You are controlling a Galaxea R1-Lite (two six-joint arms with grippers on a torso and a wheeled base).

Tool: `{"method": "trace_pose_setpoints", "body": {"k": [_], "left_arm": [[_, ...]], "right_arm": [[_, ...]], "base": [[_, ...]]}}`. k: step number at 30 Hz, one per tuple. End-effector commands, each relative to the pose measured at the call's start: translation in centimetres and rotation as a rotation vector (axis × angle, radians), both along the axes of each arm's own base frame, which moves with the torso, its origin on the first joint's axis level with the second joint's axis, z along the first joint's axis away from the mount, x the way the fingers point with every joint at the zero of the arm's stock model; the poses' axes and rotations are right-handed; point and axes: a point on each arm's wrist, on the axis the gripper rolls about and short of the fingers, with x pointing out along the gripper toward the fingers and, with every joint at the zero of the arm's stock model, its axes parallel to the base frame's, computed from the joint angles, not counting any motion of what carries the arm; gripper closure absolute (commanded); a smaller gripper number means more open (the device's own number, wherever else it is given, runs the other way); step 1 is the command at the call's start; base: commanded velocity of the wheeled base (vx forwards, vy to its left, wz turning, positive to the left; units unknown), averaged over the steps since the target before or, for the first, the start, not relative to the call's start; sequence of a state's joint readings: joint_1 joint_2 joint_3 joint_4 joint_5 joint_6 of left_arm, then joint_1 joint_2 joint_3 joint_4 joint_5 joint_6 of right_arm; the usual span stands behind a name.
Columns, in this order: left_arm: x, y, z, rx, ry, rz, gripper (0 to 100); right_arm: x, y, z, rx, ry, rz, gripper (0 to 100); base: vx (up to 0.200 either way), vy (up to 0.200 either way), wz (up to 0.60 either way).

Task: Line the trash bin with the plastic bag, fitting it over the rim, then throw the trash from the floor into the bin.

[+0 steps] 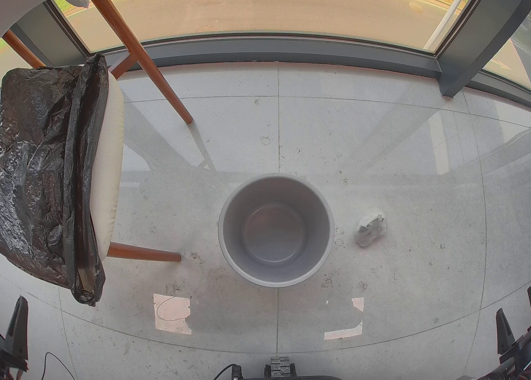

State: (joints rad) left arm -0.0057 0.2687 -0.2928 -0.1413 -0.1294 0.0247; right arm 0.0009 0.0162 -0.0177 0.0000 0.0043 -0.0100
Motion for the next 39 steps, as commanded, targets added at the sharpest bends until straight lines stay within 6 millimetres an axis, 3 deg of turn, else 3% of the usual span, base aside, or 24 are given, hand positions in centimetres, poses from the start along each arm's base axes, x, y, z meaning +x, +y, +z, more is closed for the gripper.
{"method": "trace_pose_setpoints", "body": {"k": [1,3,5,6,9,15,32,33,39], "left_arm": [[7.5,-0.1,5.1,-0.01,0.233,-0.016,0],[8.4,-0.1,5.2,-0.019,0.265,-0.014,0],[10.7,0.0,6.1,-0.045,0.313,-0.008,0],[10.7,0.0,6.1,-0.045,0.313,-0.008,0],[14.5,0.0,7.1,-0.062,0.373,-0.002,0],[18.3,-0.1,8.3,-0.061,0.398,-0.004,0],[23.0,0.0,7.5,-0.06,0.481,0.031,0],[23.2,0.0,7.5,-0.061,0.48,0.031,100],[24.8,0.1,6.8,-0.062,0.456,0.039,100]], "right_arm": [[0.0,0.0,-0.5,0.001,0.0,0.001,0],[0.0,0.0,-0.5,0.001,0.0,0.003,0],[0.0,0.0,-0.5,0.001,0.0,0.001,0],[0.0,0.0,-0.5,0.001,0.0,0.001,0],[0.0,0.0,-0.5,-0.002,0.0,0.001,0],[0.0,0.0,-0.5,-0.002,0.0,0.003,0],[0.0,0.0,-0.5,-0.002,0.0,0.001,0],[0.0,0.0,-0.5,-0.002,0.0,0.001,0],[0.0,0.0,-0.5,-0.002,0.0,0.001,0]], "base": [[0.0,0.0,0.0],[0.0,0.0,0.0],[0.0,0.0,0.0],[0.0,0.0,0.0],[0.0,0.0,0.0],[0.0,0.0,0.0],[0.0,0.0,0.0],[0.0,0.0,0.0],[0.0,0.0,0.0]]}}
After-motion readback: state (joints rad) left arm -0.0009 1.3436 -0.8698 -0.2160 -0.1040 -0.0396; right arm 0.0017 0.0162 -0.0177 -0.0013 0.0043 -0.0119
